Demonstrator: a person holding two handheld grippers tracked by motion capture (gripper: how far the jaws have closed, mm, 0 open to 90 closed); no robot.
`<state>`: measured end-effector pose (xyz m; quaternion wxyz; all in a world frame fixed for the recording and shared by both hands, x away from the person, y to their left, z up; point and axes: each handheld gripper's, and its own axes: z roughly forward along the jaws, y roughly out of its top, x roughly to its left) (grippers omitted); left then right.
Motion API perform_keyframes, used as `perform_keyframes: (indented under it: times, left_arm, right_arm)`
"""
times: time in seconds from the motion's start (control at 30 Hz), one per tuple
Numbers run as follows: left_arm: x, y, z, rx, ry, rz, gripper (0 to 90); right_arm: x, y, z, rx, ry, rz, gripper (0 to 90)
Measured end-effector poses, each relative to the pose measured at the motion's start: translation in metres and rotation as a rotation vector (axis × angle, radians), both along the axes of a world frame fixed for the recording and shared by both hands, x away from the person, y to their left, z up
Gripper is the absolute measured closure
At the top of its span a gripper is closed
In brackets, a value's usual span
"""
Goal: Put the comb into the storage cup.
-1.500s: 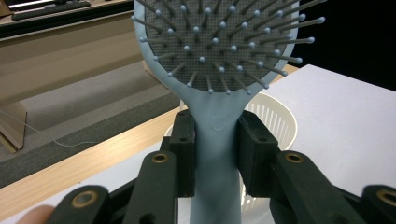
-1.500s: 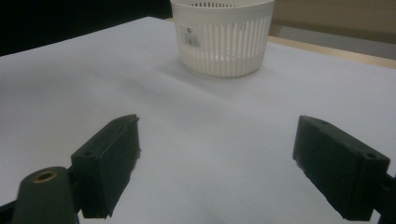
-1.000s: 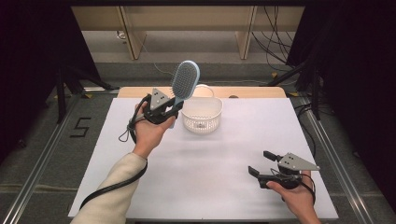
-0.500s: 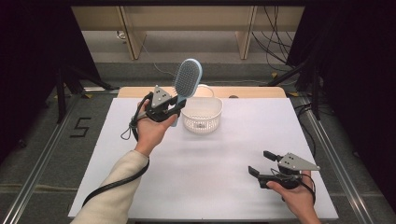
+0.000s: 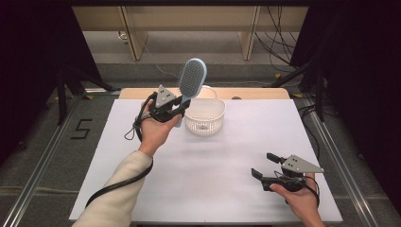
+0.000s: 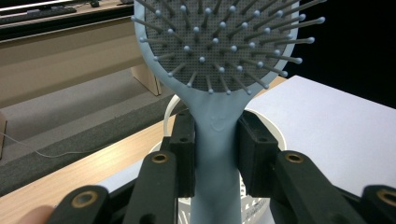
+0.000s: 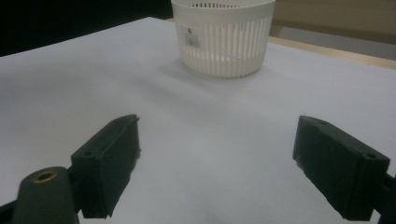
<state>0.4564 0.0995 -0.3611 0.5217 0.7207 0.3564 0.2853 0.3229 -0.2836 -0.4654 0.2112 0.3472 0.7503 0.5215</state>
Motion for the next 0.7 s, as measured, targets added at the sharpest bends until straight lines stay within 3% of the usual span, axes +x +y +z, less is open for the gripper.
perform_keyframes:
  times: [0.7]
  left_arm:
    - [0.0059,-0.0067,0.0000,-0.003,-0.006,0.001,70.0]
  right_arm:
    - [-0.0003,-0.0005,0.0006,-0.004,0.003,0.002,15.7]
